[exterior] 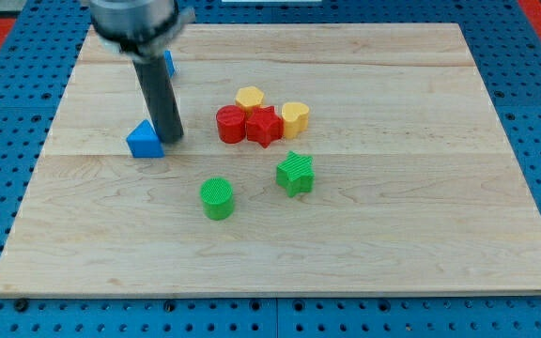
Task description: Move the blue triangle closer to the green circle
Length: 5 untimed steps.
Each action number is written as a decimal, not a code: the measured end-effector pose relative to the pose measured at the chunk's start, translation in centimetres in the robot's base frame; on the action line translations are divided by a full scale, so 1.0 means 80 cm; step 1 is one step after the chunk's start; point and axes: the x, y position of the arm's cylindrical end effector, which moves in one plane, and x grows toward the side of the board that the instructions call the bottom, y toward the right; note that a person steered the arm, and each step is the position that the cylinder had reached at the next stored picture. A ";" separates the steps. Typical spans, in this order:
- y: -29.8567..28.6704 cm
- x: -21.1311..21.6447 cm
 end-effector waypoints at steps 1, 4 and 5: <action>-0.007 -0.010; -0.014 -0.012; -0.044 -0.017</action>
